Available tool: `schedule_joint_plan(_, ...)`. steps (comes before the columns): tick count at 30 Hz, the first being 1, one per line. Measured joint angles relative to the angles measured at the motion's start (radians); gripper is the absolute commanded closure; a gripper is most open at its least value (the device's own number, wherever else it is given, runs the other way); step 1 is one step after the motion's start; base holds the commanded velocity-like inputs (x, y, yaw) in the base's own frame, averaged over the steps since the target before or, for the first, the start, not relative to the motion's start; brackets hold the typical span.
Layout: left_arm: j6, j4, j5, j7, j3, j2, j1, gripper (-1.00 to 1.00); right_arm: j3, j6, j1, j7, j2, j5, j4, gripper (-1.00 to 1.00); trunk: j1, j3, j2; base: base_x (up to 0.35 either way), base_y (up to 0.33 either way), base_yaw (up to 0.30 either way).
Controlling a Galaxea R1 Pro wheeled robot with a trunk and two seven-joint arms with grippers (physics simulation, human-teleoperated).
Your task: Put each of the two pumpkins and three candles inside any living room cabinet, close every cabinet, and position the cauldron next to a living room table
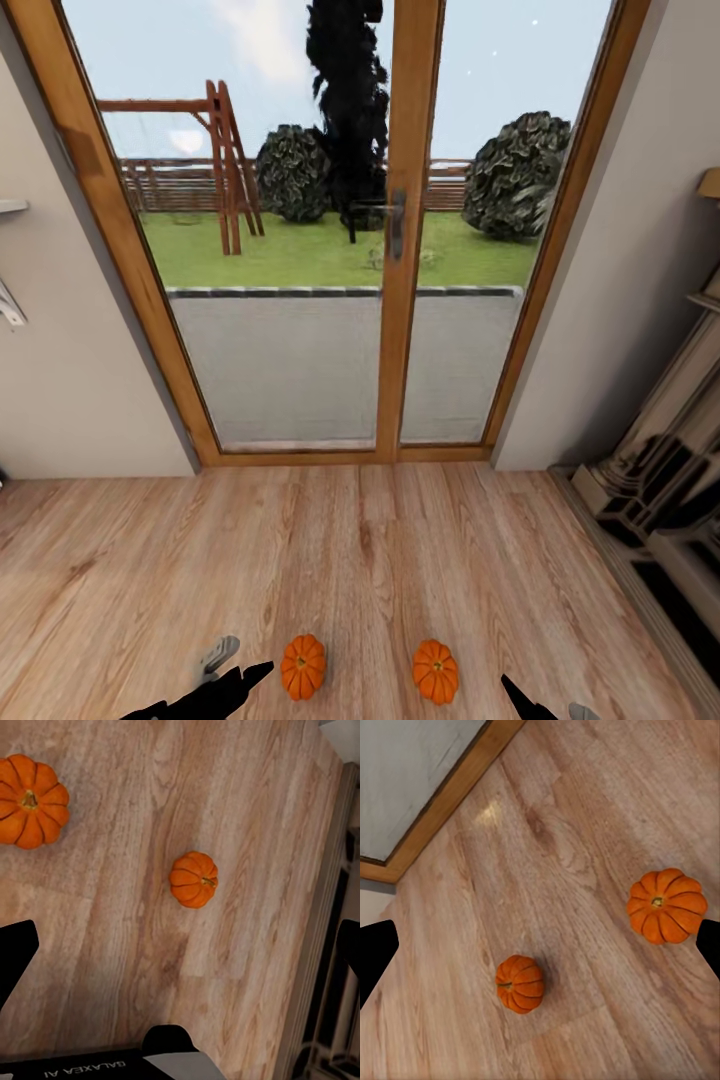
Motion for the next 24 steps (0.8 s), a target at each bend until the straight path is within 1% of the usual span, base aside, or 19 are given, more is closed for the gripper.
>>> schedule_joint_plan(6,0.000,0.000,-0.001,-0.001,0.000,0.001,0.000,-1.00,0.000,0.000,0.000,-0.004,0.000,0.000,0.000,-1.00,0.023,-0.019,-0.042,0.000,0.000,0.000)
schedule_joint_plan(13,0.006,-0.002,0.000,-0.004,0.000,0.005,0.000,-1.00,0.000,-0.009,0.000,-0.039,0.000,0.000,0.000,-1.00,0.050,-0.041,-0.091,0.000,0.000,0.000)
schedule_joint_plan(16,0.010,-0.010,0.002,-0.040,-0.002,0.008,0.000,-1.00,0.002,-0.016,0.000,-0.042,0.000,0.001,0.000,-1.00,0.061,-0.050,-0.112,0.000,0.000,0.000)
schedule_joint_plan(19,0.022,-0.016,0.004,-0.063,0.001,0.011,-0.002,-1.00,0.004,-0.018,0.000,-0.043,0.000,0.001,0.000,-1.00,0.073,-0.060,-0.133,0.000,0.000,0.000)
schedule_joint_plan(20,0.050,-0.029,0.005,-0.069,0.002,0.014,-0.005,-1.00,0.003,-0.018,0.000,-0.043,0.000,0.001,0.000,-1.00,0.077,-0.063,-0.140,0.000,0.000,0.000)
schedule_joint_plan(21,0.097,-0.058,0.004,-0.074,0.002,0.016,-0.008,-1.00,0.003,-0.018,0.000,-0.043,0.000,0.001,0.000,-1.00,0.081,-0.066,-0.147,0.000,0.000,0.000)
schedule_joint_plan(22,0.192,-0.134,0.003,-0.078,0.005,0.019,-0.010,-1.00,0.002,-0.019,0.000,-0.043,0.000,0.001,0.000,-1.00,0.084,-0.069,-0.154,0.000,0.000,0.000)
schedule_joint_plan(24,0.311,-0.261,0.003,-0.079,0.009,0.022,-0.012,-1.00,0.001,-0.019,0.000,-0.044,-0.001,0.001,0.000,-1.00,0.092,-0.075,-0.168,0.000,0.000,0.000)
